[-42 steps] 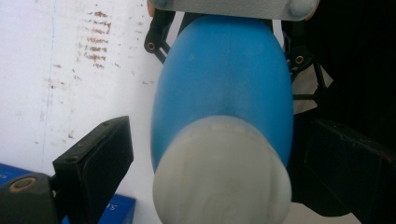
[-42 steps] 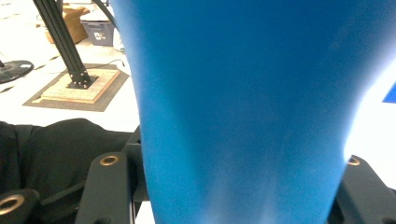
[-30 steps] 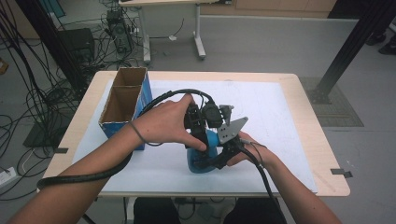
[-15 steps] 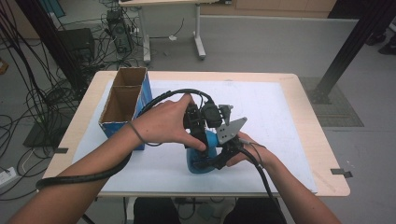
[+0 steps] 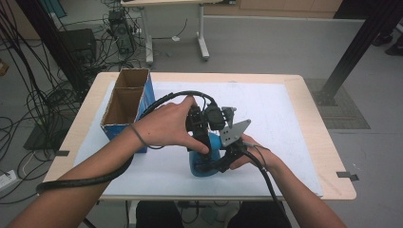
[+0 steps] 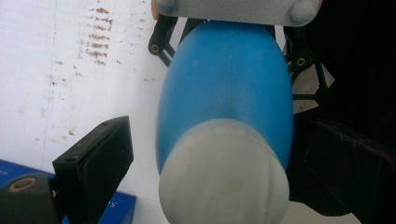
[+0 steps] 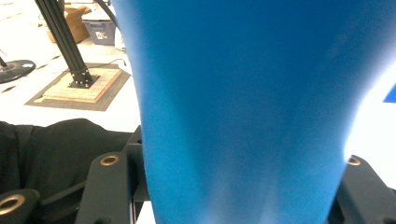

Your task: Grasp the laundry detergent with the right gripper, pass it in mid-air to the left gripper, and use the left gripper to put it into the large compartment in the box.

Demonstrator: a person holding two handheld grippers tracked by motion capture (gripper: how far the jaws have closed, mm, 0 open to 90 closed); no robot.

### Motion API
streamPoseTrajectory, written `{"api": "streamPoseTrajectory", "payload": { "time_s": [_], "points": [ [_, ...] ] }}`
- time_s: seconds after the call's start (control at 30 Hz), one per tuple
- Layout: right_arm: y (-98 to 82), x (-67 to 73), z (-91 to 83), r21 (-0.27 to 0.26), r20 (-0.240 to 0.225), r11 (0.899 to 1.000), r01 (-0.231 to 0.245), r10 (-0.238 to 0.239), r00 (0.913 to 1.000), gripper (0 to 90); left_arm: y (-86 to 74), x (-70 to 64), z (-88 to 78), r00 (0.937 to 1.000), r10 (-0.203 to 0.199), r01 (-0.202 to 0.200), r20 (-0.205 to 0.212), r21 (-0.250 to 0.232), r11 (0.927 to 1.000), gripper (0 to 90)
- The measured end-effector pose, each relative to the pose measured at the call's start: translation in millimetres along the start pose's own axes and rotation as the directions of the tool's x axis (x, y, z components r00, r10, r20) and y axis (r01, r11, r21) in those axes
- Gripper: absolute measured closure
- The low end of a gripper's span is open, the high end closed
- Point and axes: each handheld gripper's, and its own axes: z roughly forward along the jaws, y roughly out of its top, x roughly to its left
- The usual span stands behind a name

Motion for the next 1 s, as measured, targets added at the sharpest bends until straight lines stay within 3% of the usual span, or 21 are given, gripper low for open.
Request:
{"api": "streamPoseTrajectory", "payload": {
  "time_s": [1.0],
  "points": [
    [3.1, 2.1, -1.0, -0.001, 0.001, 1.0, 0.006, -0.006, 1.0, 42.2, 1.0, -2.5, -1.3, 0.9998, -0.008, 0.009, -0.015, 0.005, 1.0, 8.1]
  ]
}}
